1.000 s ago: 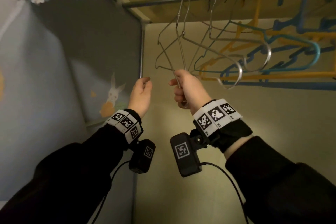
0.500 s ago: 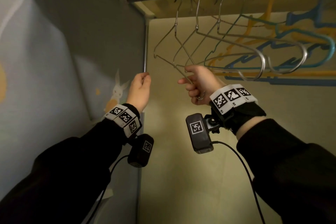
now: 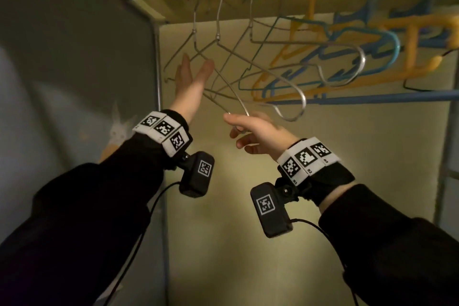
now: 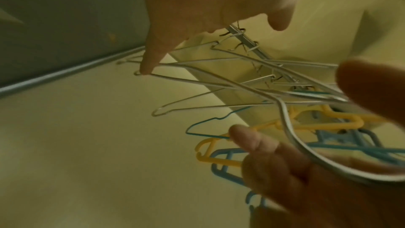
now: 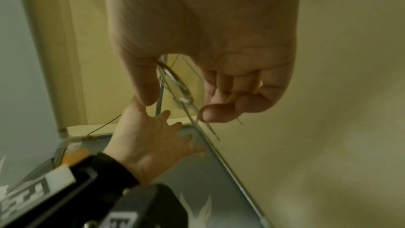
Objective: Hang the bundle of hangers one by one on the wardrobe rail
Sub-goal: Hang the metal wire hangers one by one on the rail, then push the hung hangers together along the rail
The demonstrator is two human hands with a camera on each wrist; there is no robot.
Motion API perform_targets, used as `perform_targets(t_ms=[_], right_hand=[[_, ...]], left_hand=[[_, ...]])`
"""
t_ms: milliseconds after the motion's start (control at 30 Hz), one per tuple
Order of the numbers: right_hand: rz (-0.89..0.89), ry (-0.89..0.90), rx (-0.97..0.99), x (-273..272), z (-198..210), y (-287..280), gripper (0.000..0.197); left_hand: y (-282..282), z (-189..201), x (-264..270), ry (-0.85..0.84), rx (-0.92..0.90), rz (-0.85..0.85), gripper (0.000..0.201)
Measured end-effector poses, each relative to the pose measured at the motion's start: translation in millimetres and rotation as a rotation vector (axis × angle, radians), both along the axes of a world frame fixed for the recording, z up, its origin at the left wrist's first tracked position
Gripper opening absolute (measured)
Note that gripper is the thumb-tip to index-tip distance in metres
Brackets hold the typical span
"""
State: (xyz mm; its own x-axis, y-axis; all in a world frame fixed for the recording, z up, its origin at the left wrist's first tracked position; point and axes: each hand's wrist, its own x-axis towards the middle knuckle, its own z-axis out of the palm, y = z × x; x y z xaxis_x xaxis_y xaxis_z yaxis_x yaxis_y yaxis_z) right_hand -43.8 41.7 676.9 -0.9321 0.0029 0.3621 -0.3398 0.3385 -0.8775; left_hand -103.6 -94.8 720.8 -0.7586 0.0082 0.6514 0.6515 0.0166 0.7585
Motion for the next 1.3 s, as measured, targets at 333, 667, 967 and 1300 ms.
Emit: perform_targets(t_ms=[333, 667, 967, 1300], right_hand=[[-0.1, 0.03, 0.092, 35.3, 1.4, 63.4, 0.04], [-0.258, 0.034, 0.032, 71.9, 4.2, 124.2, 0.034], [-0.232, 0.066, -0.085, 89.0, 18.5, 139.9, 0.043], [-0.219, 0.173, -0.194, 110.6, 22.0, 161.3, 0.058]], left_hand=[[79.0, 36.7, 32.5, 0.022, -0.111, -0.117, 0.107], [158.8, 43.0, 87.5, 0.044, -0.239, -0.353, 0.094], [198.2, 42.2, 142.7, 0.079, -0.412, -0.522, 0.079], [176.6, 39.5, 116.5, 0.082, -0.183, -0.309, 0.069]])
